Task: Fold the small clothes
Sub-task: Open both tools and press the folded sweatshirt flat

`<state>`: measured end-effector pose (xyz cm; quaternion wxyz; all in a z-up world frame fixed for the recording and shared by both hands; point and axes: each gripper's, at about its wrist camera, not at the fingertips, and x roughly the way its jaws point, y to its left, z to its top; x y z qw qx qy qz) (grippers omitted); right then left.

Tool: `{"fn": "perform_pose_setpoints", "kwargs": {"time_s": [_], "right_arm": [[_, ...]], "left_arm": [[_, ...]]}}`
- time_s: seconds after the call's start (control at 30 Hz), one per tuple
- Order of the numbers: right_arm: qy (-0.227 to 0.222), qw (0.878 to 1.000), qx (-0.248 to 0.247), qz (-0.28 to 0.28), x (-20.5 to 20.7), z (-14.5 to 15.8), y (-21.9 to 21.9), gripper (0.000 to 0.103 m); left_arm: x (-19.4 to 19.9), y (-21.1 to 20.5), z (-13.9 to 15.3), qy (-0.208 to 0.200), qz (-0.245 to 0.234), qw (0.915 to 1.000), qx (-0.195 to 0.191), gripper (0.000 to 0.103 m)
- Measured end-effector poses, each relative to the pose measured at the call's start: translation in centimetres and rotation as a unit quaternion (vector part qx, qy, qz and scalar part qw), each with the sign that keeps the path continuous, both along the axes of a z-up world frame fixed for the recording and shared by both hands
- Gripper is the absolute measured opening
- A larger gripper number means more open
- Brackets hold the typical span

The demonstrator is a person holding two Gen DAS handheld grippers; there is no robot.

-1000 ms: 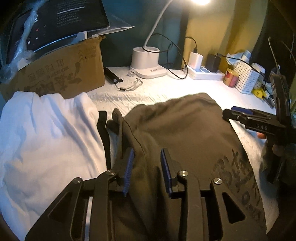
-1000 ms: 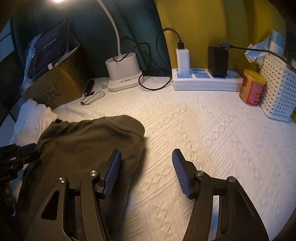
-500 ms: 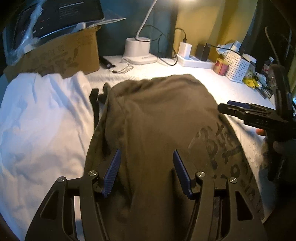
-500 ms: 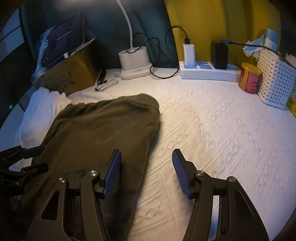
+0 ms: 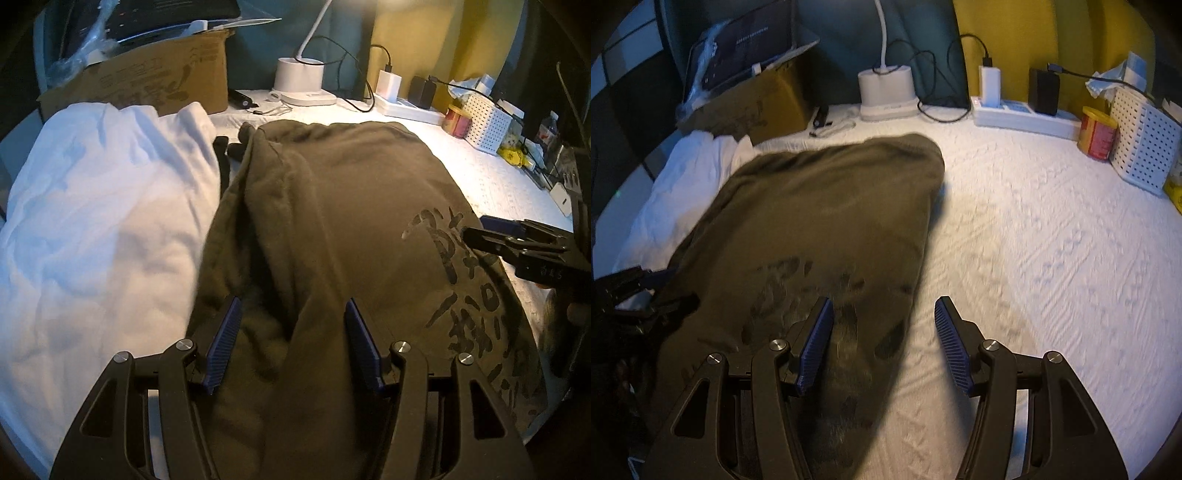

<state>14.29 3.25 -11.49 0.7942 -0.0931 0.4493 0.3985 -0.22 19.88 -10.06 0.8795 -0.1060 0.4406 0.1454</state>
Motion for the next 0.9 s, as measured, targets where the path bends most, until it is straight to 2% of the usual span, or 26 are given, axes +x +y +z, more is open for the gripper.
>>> {"fn": "perform_pose_setpoints", "kwargs": {"time_s": [0.17, 0.43, 0.53, 0.9], "right_arm": [[-0.009, 1.000, -0.014, -0.002, -0.7, 0.0, -0.8, 0.060], [-0.011, 1.000, -0.011, -0.017, -1.1, 0.4, -3.2, 0.060], [-0.011, 1.000, -0.007, -0.022, -1.1, 0.6, -4.3, 0.060], [-0.013, 0.999, 0.017, -0.048, -0.8, 1.7, -8.3, 0.060]], "left_arm": [[-0.3, -0.6, -0.1, 0.005, 0.001, 0.9996, 0.028, 0.062], [-0.7, -1.5, 0.6, 0.015, 0.015, 0.9991, 0.037, 0.062], [-0.8, -2.4, 1.0, 0.010, 0.016, 0.9990, 0.040, 0.069], [0.0, -6.3, 3.5, -0.019, -0.007, 0.9986, 0.049, 0.069]]}}
